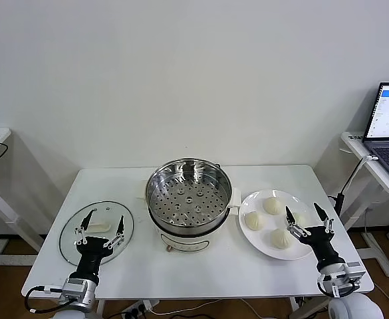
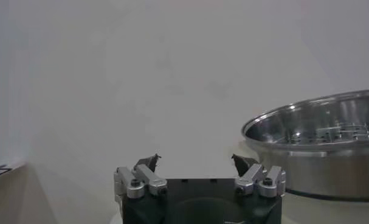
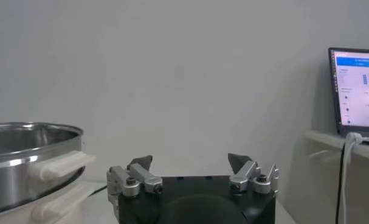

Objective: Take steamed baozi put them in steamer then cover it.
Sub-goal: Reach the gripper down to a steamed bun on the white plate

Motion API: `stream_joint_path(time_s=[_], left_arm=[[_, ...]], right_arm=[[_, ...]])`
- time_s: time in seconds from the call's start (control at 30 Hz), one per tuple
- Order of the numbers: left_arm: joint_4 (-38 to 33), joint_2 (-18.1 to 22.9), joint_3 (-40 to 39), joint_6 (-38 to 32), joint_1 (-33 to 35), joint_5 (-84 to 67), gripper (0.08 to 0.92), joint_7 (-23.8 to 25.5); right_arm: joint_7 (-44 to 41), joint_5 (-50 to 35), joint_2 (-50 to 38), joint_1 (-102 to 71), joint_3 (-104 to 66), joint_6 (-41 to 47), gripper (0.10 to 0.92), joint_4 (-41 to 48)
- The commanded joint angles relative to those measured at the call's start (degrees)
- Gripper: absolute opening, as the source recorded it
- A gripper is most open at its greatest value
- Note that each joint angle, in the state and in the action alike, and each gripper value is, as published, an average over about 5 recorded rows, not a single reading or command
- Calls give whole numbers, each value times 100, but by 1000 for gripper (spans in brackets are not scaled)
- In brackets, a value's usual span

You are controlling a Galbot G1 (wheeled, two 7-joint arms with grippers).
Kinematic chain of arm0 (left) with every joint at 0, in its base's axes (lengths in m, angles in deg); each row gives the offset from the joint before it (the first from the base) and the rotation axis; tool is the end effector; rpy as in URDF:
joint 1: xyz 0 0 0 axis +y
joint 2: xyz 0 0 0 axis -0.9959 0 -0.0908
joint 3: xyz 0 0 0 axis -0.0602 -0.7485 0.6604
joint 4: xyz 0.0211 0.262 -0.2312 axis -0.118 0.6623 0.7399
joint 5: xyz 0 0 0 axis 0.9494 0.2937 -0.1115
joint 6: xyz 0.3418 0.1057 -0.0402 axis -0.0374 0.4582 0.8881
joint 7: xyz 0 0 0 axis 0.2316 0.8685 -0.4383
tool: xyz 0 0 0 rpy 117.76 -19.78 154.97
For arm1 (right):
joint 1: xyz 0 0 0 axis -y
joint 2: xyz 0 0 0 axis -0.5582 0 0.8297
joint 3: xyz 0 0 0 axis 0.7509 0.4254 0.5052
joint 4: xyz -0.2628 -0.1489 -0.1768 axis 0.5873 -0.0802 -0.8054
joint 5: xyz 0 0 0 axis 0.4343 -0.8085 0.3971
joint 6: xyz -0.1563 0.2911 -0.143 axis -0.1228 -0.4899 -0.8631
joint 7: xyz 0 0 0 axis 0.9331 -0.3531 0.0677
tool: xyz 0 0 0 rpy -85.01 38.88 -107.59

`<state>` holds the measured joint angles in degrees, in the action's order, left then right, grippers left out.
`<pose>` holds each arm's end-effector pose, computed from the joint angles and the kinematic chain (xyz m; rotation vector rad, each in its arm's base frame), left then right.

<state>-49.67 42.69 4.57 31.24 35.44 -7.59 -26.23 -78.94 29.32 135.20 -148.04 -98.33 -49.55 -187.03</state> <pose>0.1839 0.0581 -0.3037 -0.0327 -3.0877 -0.4419 0.2228 -0.1561 -0.3195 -0.1073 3.1347 -0.1102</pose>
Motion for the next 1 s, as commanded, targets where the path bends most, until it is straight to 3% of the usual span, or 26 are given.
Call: stream_joint_path(time_s=[0.03, 0.3, 0.47, 0.77, 1.0], left_arm=[[31, -100, 60, -10, 3, -13, 823, 25], [41, -312, 186, -81, 65, -58, 823, 76], [88, -332, 220, -131, 78, -99, 823, 114], [22, -329, 237, -122, 97, -176, 823, 118], [-76, -303, 212, -93, 128, -207, 823, 109]], right_arm=[[-20, 122, -230, 265, -11, 140, 823, 230], [-185, 1767, -1613, 1521, 570, 343, 823, 1191], [-708, 2627, -2724, 2662, 1667, 519, 823, 1787], [-3129, 2889, -3872, 5493, 4850, 920, 823, 2878], [-5124, 2682, -3759, 8052, 7326, 1185, 823, 3789]])
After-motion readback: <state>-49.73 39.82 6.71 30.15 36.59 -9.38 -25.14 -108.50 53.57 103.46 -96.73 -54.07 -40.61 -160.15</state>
